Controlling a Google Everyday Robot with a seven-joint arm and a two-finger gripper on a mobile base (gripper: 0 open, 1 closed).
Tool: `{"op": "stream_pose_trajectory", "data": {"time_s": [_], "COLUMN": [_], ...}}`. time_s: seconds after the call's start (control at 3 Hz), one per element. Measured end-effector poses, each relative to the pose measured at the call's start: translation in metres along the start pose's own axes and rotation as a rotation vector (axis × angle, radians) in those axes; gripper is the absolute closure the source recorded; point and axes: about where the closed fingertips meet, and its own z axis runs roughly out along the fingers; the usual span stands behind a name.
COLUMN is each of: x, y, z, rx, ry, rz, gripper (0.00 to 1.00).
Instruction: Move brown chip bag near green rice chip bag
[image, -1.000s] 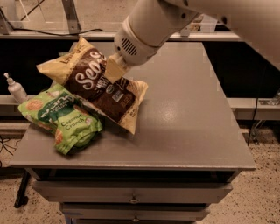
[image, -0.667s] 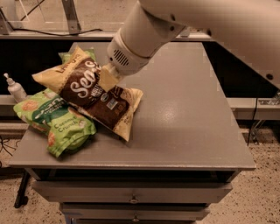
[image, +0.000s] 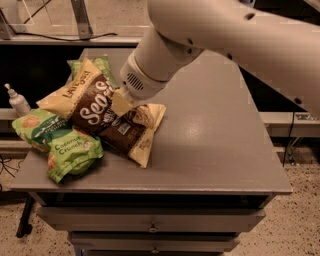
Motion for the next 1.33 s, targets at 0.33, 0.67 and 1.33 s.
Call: {"op": "stream_pose_trajectory", "data": {"time_s": [0.33,0.67,1.33], "x": [0.001,-0.001,-0.020], "y": [-0.001,-0.008,-0.024], "z": [0.000,-0.008,-0.048], "rx": [0.002,0.017,0.062], "ry": [-0.002,-0.027,-0.136], "rz": [0.003,0.010,0.027], "gripper": [0.39,0.16,0.00]}}
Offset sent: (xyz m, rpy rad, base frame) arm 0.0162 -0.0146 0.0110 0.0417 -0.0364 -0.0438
